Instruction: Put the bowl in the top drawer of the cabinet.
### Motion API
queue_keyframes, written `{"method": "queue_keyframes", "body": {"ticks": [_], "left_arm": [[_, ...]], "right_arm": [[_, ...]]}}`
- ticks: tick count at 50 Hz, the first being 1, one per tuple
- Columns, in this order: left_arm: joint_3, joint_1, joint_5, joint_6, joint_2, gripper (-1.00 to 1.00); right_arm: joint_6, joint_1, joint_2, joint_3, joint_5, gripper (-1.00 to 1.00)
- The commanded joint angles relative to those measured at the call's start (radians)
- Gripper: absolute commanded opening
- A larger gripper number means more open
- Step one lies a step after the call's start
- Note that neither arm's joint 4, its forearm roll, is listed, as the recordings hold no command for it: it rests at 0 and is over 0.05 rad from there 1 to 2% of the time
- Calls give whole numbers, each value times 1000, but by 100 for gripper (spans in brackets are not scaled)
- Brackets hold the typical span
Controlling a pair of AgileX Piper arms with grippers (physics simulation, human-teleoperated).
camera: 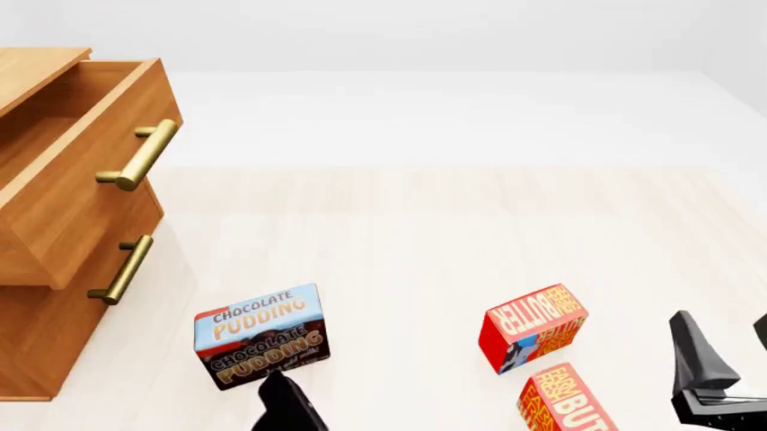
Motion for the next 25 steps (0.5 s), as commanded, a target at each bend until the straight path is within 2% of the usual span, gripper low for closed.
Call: {"method": "queue_keyframes", "body": {"ticks": [1,18,25], "left_arm": [[-59,-2,96,25,-51,-100],[-137,22,205,56,-96,-100],[-204,70,307,102,-152,-100]], "right_arm": [[2,4,-6,0,3,100],[1,7,-11,0,6,100],[3,8,-14,0,8,100]]}}
